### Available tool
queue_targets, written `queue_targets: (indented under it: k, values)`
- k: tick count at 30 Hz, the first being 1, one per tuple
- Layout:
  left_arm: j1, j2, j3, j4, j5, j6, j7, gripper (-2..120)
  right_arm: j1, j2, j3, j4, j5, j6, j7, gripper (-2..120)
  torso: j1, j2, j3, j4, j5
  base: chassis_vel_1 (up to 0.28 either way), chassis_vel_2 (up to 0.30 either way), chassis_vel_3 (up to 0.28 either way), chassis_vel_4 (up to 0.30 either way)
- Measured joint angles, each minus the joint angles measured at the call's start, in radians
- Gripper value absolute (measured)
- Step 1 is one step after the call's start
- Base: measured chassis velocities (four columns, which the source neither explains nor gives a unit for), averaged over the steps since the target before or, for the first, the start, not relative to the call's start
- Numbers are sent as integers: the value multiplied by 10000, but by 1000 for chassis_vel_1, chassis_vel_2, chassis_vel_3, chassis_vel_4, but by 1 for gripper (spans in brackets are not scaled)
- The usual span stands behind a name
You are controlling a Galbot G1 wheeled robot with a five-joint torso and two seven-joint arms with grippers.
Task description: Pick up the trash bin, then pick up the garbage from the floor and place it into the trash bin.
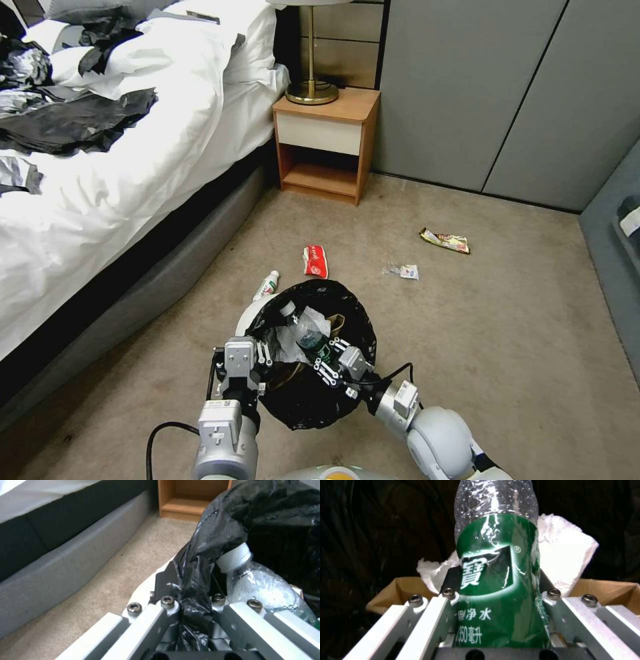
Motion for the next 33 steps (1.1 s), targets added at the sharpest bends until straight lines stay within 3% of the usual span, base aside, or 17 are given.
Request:
queue_targets:
  k: [7,10,14,19,27,33]
  values:
    - [-3,0,11,-3,-31,-11,3,1,-38,3,77,-44,-50,16,-113,25,0,0,0,0,0,0,0,0,0]
    - [-23,-1,7,-3,-44,-17,6,1,-93,-17,154,-23,-152,102,-248,31,0,0,0,0,0,0,0,0,0]
    - [-50,-5,18,-2,-50,-23,8,1,-153,-35,209,60,-271,173,-253,51,0,0,0,0,0,0,0,0,0]
    - [-57,-6,15,11,-59,-24,8,1,-193,-71,228,135,-355,196,-273,64,0,0,0,0,0,0,0,0,0]
    - [-64,-23,46,66,-52,-41,-5,1,-303,-103,297,327,-475,233,-391,96,0,1,0,0,0,0,0,0,0]
    - [-65,-28,70,69,-38,-44,-8,1,-366,-151,352,452,-485,246,-423,100,0,0,0,0,0,0,0,0,0]
